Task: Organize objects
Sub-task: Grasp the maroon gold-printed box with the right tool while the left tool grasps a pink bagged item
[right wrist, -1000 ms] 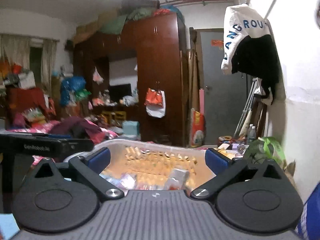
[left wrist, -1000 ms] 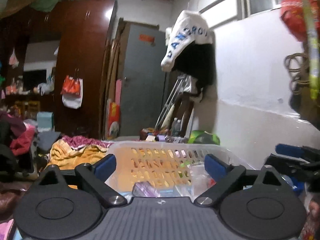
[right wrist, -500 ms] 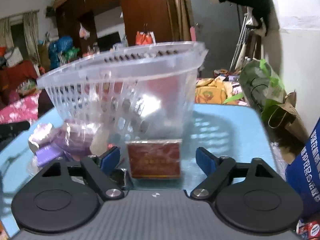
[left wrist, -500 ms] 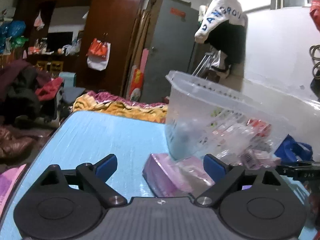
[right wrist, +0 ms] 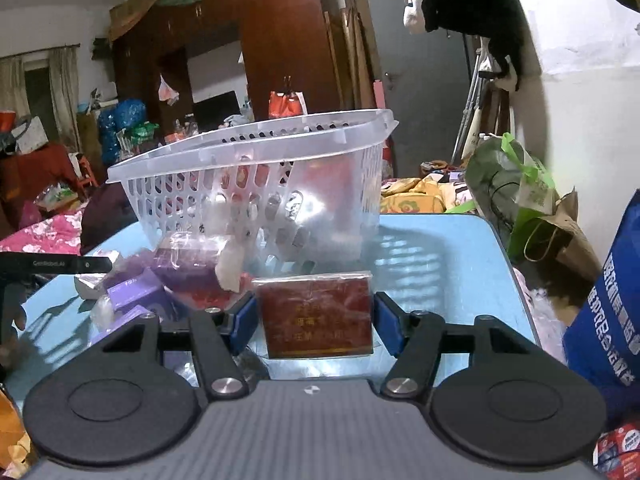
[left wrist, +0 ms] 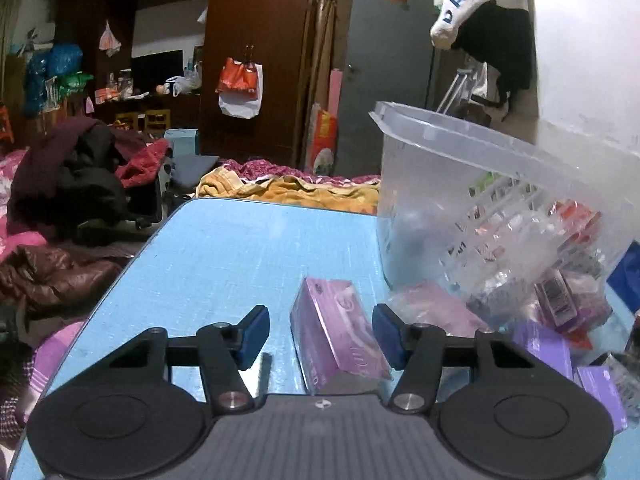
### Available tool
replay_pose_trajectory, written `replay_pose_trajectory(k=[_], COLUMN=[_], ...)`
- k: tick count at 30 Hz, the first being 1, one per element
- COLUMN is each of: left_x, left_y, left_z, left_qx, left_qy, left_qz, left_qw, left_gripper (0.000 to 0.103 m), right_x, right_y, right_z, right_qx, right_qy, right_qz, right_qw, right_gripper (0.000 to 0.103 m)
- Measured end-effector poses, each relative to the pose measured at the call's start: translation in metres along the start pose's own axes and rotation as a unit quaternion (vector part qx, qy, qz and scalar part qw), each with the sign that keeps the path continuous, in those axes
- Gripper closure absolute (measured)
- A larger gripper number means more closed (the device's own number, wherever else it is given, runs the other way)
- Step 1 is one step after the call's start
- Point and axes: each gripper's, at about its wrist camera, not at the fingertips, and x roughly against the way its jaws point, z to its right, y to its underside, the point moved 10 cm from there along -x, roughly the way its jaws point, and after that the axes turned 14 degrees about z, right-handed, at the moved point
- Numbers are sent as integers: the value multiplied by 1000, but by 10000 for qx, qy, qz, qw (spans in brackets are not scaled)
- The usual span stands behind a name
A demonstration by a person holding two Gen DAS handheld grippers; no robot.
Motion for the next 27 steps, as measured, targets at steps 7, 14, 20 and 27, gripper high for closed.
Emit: replay_pose_trajectory(k=[7,14,20,27], left_x=[-8,8,23,25], left_y=[8,-3,-14,-15], left_z=[12,12,21,27], left_qx=[-231,70,-24,-50], left_qy=[146,544,708,770], left_qz=[-306,268,837,959], left_qw=[9992,9981,9940,9924], left_gripper=[67,68,68,67], right_x=[2,7,12,17], right_y=[3,6,5,2], right_z=[3,1,-5,-7], right_qx=[-184,-204,111,167], right_qy=[-10,-69,46,-6], right_qz=[74,280,413,646], right_qw=[9998,9994,9991,9978], right_gripper=[39,39,39,39])
